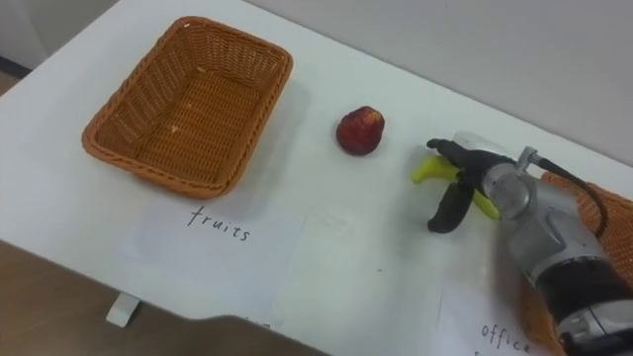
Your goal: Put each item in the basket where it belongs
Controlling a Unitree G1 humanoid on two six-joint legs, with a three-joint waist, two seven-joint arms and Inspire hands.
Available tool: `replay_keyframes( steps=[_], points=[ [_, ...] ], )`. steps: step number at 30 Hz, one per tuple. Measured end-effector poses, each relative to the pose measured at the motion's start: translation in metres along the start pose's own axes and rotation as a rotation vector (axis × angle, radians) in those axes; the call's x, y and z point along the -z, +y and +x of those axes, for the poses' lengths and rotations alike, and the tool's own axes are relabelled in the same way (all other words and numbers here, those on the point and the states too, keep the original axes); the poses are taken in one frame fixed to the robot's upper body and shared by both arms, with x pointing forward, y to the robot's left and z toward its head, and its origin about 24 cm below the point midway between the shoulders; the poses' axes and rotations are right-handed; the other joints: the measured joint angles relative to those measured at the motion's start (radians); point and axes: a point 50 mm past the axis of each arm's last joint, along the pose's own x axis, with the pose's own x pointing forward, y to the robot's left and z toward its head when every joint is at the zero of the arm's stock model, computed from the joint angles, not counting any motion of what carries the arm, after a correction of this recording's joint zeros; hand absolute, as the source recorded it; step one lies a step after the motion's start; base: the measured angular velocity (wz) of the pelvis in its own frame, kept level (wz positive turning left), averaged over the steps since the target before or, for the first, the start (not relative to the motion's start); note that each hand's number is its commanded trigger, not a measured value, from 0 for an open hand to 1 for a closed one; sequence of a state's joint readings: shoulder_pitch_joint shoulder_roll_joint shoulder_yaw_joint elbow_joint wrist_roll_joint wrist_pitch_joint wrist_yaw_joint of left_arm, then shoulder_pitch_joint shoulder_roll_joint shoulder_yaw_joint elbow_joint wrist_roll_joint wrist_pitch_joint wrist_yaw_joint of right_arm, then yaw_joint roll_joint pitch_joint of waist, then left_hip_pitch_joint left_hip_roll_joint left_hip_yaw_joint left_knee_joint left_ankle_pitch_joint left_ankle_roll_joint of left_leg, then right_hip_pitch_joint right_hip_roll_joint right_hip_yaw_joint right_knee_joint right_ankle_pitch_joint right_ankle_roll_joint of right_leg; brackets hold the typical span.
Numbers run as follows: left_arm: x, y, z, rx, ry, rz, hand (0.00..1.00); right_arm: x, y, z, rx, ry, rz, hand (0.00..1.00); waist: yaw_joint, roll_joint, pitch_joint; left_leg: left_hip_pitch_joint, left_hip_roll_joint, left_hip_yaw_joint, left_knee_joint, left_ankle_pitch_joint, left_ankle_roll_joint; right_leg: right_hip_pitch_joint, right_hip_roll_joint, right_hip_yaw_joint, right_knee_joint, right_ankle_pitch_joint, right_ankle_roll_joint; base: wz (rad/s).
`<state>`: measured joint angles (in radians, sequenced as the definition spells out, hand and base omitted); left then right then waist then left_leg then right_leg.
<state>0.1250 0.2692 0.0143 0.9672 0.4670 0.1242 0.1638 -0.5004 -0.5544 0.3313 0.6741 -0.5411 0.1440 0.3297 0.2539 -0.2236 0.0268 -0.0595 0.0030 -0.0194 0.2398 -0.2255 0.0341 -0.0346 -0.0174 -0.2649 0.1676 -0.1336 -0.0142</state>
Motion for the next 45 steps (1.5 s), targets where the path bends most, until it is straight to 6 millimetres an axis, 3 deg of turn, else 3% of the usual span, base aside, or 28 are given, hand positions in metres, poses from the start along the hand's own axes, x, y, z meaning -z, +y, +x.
replay_keyframes(
  steps=[8,9,10,11,12,25,36,45],
  points=[
    [0.007,0.001,0.000,0.011,0.023,0.012,0.00,0.010,0.003,0.003,-0.076,0.045,0.037,0.00,0.002,0.001,0.0004,0.003,0.000,-0.015,0.002,0.000,-0.001,0.015,0.000,-0.014,-0.001,0.000,0.000,0.07],
    [0.008,0.002,0.000,0.014,0.024,0.013,0.00,0.010,0.003,0.003,-0.082,0.045,0.039,0.05,0.002,0.001,0.0002,0.003,0.000,-0.015,0.002,0.001,-0.001,0.015,0.000,-0.014,-0.001,0.000,0.000,0.00],
    [0.008,0.003,0.001,0.016,0.024,0.015,0.00,0.011,0.004,0.003,-0.089,0.047,0.043,0.48,0.001,0.000,-0.0004,0.004,0.000,-0.015,0.002,0.001,-0.001,0.015,0.000,-0.013,-0.001,0.000,0.000,0.00],
    [0.007,0.004,0.001,0.016,0.023,0.016,0.00,0.012,0.005,0.003,-0.096,0.050,0.047,0.70,0.002,0.000,-0.0007,0.005,-0.001,-0.015,0.002,0.001,-0.001,0.017,-0.001,-0.013,-0.001,0.000,0.000,0.00],
    [0.007,0.004,0.001,0.016,0.023,0.016,0.00,0.012,0.005,0.003,-0.099,0.052,0.049,1.00,0.002,0.000,-0.0008,0.005,-0.001,-0.015,0.002,0.001,-0.001,0.017,-0.001,-0.013,-0.001,0.000,0.000,0.00],
    [0.005,0.005,0.002,0.019,0.013,0.039,0.00,0.016,0.001,0.002,-0.068,0.072,0.065,1.00,0.001,-0.004,-0.0042,0.018,0.000,-0.014,0.000,0.001,-0.001,0.026,0.001,-0.013,-0.001,0.000,0.000,0.00],
    [0.000,0.005,0.003,0.015,0.000,0.054,0.00,0.012,0.003,0.003,-0.075,0.062,0.039,1.00,-0.003,0.004,-0.0006,0.016,0.000,-0.009,-0.003,0.001,-0.002,0.024,0.001,-0.011,0.000,0.000,0.000,0.00],
    [-0.001,0.006,0.003,0.014,-0.003,0.053,0.00,0.006,0.000,0.002,-0.069,0.044,0.004,1.00,-0.005,-0.001,-0.0080,0.017,0.000,-0.007,0.002,0.001,-0.002,0.022,0.000,-0.010,0.000,0.000,0.000,0.00]
  ],
)
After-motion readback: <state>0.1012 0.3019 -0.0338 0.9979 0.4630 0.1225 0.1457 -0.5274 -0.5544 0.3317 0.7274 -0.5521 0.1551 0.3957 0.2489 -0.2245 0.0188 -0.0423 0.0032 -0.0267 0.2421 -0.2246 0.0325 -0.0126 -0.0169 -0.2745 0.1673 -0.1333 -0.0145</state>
